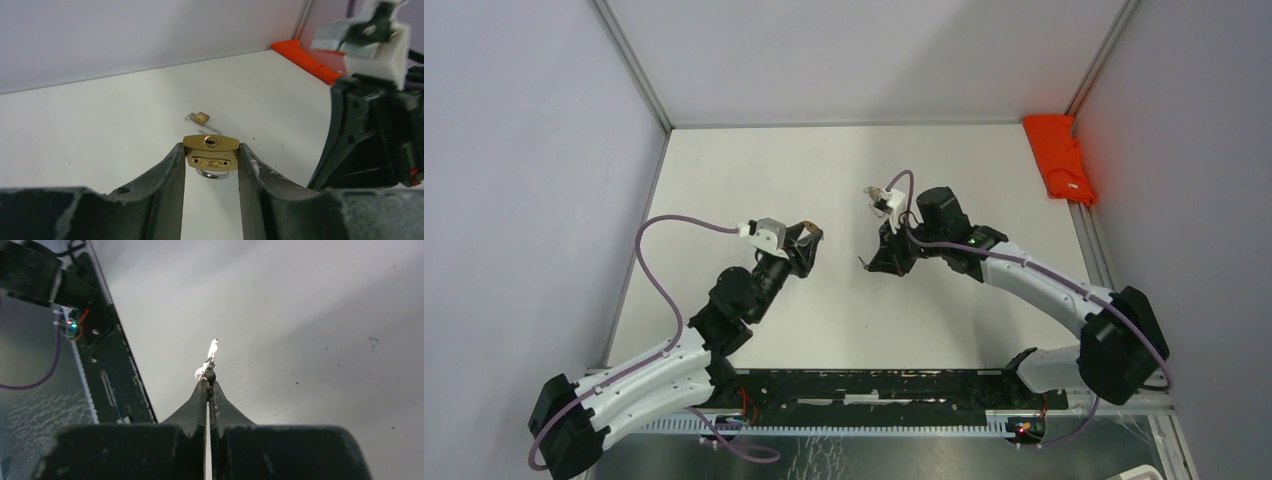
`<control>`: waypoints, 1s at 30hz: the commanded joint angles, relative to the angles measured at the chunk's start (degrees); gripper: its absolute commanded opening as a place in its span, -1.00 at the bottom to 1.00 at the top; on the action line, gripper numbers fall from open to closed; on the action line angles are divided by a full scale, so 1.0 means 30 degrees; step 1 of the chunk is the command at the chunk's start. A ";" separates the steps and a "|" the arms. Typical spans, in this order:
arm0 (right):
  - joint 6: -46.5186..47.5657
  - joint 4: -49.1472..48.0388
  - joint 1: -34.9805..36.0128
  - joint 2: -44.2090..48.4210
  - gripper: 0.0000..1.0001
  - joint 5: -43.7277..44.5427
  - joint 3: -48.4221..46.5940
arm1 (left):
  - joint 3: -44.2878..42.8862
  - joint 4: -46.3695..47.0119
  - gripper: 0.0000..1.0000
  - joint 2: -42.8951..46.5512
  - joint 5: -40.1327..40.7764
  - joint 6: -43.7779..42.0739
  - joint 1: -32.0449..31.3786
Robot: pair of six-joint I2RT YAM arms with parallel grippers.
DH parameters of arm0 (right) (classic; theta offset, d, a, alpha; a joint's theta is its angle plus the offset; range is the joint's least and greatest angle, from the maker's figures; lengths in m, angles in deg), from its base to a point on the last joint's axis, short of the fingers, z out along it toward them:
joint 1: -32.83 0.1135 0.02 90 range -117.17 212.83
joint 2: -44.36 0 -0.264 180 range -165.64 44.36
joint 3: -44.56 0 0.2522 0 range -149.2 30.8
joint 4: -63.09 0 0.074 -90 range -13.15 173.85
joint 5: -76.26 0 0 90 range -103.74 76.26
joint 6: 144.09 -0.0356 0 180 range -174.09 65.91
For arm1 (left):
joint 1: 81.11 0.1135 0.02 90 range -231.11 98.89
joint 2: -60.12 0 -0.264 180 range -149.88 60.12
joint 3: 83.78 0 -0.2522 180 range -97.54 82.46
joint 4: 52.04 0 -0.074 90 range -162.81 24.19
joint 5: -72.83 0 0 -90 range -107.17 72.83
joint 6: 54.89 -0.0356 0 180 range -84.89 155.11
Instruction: Unlock with the key
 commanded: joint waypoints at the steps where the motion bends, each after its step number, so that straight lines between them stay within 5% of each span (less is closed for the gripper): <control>1: -0.0706 -0.2393 -0.0093 0.2235 -1.00 -0.1490 0.0515 | -0.0508 0.1067 -0.96 -0.0324 -0.2841 0.2129 0.0735; 12: -0.0758 -0.1915 -0.0092 0.3412 -1.00 -0.1497 0.0367 | -0.3590 -0.2106 -0.96 -0.4970 -0.7175 0.6064 0.2174; 19: -0.1514 -0.3626 -0.0092 0.3454 -1.00 -0.0724 0.1937 | -0.2725 -0.0445 -0.96 -0.7454 -1.0466 0.7757 0.2695; 23: -0.0405 -0.1321 -0.0106 0.1957 -1.00 0.1102 0.2042 | -0.3302 -0.1121 -0.96 -1.0584 -1.3465 0.8896 0.3889; 30: -0.0724 -0.2651 -0.0204 -0.0014 -1.00 0.1273 0.3332 | -0.5380 -0.2075 -0.96 -1.6565 -1.6154 0.8862 0.4357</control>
